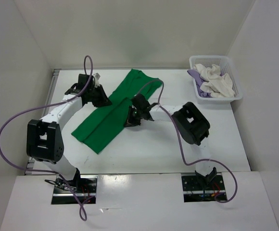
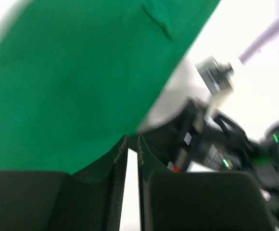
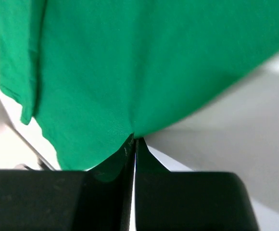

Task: Fold and stack the t-shirts
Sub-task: Rotate the tshirt 90 degrees

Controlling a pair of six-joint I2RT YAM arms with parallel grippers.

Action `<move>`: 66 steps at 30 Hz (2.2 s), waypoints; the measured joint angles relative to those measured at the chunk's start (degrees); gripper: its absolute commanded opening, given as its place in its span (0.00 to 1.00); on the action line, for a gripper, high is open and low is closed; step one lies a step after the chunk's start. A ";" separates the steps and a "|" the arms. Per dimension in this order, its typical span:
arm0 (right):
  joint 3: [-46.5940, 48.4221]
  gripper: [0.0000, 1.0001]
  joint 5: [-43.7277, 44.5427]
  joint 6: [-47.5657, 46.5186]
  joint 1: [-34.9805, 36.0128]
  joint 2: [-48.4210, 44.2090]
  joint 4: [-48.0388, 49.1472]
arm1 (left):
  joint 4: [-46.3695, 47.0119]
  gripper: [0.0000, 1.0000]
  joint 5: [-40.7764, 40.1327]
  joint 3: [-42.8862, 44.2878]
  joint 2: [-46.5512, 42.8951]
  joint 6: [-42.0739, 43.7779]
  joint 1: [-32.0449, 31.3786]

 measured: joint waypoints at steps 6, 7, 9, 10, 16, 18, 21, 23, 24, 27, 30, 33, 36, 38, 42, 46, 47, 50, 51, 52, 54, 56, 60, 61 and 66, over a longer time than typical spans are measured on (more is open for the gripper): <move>-14.05 0.00 -0.50 -9.53 -5.79 -12.20 -6.56 | 0.17 0.35 -1.09 5.77 6.47 0.57 -0.83; -15.91 0.02 -0.76 -11.10 -7.58 -13.86 -7.63 | 0.24 0.37 -1.29 6.95 7.87 0.96 -1.03; -18.91 0.12 -0.94 -13.60 -11.17 -16.87 -10.12 | 0.72 0.42 -1.31 9.31 11.21 1.51 -1.49; -19.89 0.18 -0.87 -14.75 -13.00 -18.10 -11.43 | 0.87 0.45 -1.33 10.43 12.98 1.62 -1.70; -21.46 0.35 -0.76 -18.73 -17.79 -21.92 -16.04 | 2.32 0.49 -1.46 16.83 23.50 1.62 -3.06; -21.46 0.35 -1.01 -19.30 -18.05 -23.37 -16.55 | 2.97 0.49 -1.46 20.61 27.74 1.49 -3.28; -21.46 0.35 -1.73 -19.74 -18.10 -25.05 -16.72 | 3.61 0.48 -1.44 26.32 33.29 1.29 -3.52; -21.46 0.35 -2.29 -19.80 -18.10 -26.01 -16.85 | 4.00 0.46 -1.51 29.97 36.57 1.03 -3.54; -21.46 0.35 -2.43 -19.80 -18.10 -26.32 -16.85 | 4.15 0.45 -1.53 31.87 38.12 0.87 -3.54; -21.46 0.35 -3.39 -19.61 -18.10 -27.52 -16.87 | 3.76 0.44 -2.14 37.97 42.34 0.15 -3.54; -21.46 0.35 -3.89 -19.52 -18.10 -28.61 -16.90 | 3.80 0.44 -3.08 45.07 46.84 -0.24 -3.54; -21.46 0.35 -4.39 -19.19 -18.10 -29.57 -16.94 | 2.16 0.31 -3.10 53.31 52.06 -0.48 -3.65; -21.42 0.35 -4.98 -18.88 -18.10 -30.05 -16.96 | 0.11 0.13 -3.08 62.82 58.12 -0.90 -3.76; -21.38 0.35 -5.18 -18.62 -18.27 -30.05 -16.98 | -0.37 0.07 -2.93 66.88 60.94 -1.66 -3.91; -20.85 0.35 -5.70 -18.49 -18.91 -30.05 -16.94 | -1.64 0.00 -5.51 68.63 61.61 -3.43 -4.17; -20.50 0.35 -6.14 -18.95 -19.21 -29.66 -16.92 | -1.46 0.00 -7.96 68.65 61.61 -6.27 -3.91; -20.50 0.35 -6.19 -19.19 -19.21 -29.46 -16.92 | -1.18 0.00 -8.28 68.52 61.57 -6.78 -3.65; -20.50 0.35 -6.32 -19.56 -19.21 -28.89 -16.94 | -0.85 0.22 -9.22 68.32 61.57 -8.22 -2.05; -20.50 0.35 -6.34 -19.63 -19.21 -28.76 -16.94 | -0.42 0.32 -9.11 68.13 61.55 -8.74 -1.22; -20.50 0.35 -6.54 -19.71 -19.21 -28.63 -16.94 | 0.00 0.41 -8.72 68.02 61.53 -8.96 -0.63; -20.50 0.35 -6.78 -19.89 -19.21 -28.59 -16.94 | 1.33 0.63 -7.21 67.60 61.24 -9.68 0.37; -20.52 0.35 -6.82 -20.00 -19.21 -28.61 -16.92 | 2.84 0.70 -6.38 64.61 59.01 -9.11 1.27; -22.93 0.35 -6.36 -19.08 -19.21 -29.92 -16.28 | 5.44 0.98 -6.23 47.32 47.47 -7.41 1.68; -25.03 0.35 -6.10 -18.10 -19.23 -31.41 -16.00 | 5.92 0.98 -6.19 42.47 44.22 -7.50 1.62; -32.76 0.29 -5.20 -12.83 -17.97 -37.22 -15.02 | 10.08 0.24 -3.80 9.20 21.11 -6.56 0.79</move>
